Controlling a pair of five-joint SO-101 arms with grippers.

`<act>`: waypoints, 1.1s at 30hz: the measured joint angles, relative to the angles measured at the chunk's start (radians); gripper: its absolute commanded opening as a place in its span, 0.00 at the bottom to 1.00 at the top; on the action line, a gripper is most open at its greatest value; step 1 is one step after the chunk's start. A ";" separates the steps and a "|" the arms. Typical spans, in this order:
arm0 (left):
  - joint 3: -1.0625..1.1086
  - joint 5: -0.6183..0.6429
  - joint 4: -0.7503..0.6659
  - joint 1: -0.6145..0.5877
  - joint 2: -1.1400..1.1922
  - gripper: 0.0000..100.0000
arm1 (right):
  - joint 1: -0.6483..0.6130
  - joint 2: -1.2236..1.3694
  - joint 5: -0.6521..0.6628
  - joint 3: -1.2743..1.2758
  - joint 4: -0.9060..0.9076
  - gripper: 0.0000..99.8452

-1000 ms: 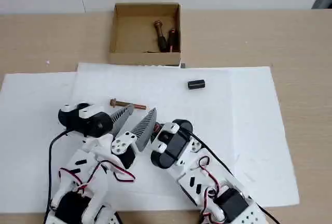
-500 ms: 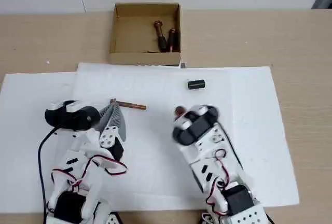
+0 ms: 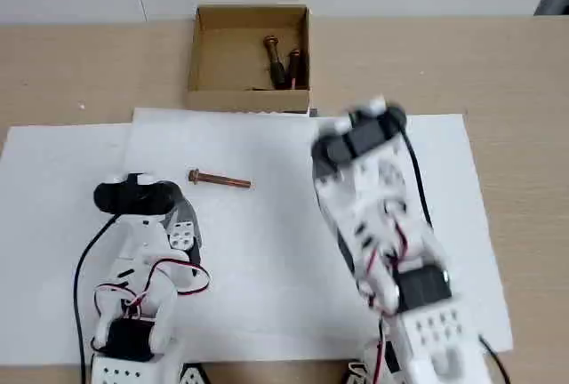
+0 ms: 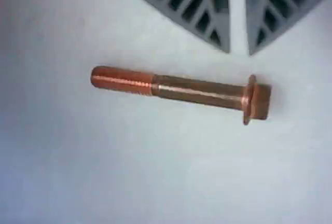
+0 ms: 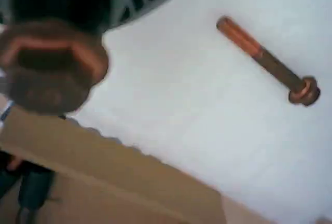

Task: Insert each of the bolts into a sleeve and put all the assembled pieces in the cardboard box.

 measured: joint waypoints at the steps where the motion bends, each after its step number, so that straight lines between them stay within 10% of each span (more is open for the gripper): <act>1: 0.014 0.000 0.000 0.000 0.000 0.01 | 0.000 0.080 -0.002 -0.064 -0.003 0.00; 13: 0.037 0.000 -0.014 -0.040 0.000 0.01 | -0.002 0.936 0.003 -0.841 -0.003 0.00; 33: 0.037 0.000 -0.012 -0.040 0.000 0.01 | -0.069 1.847 0.399 -1.738 -0.009 0.02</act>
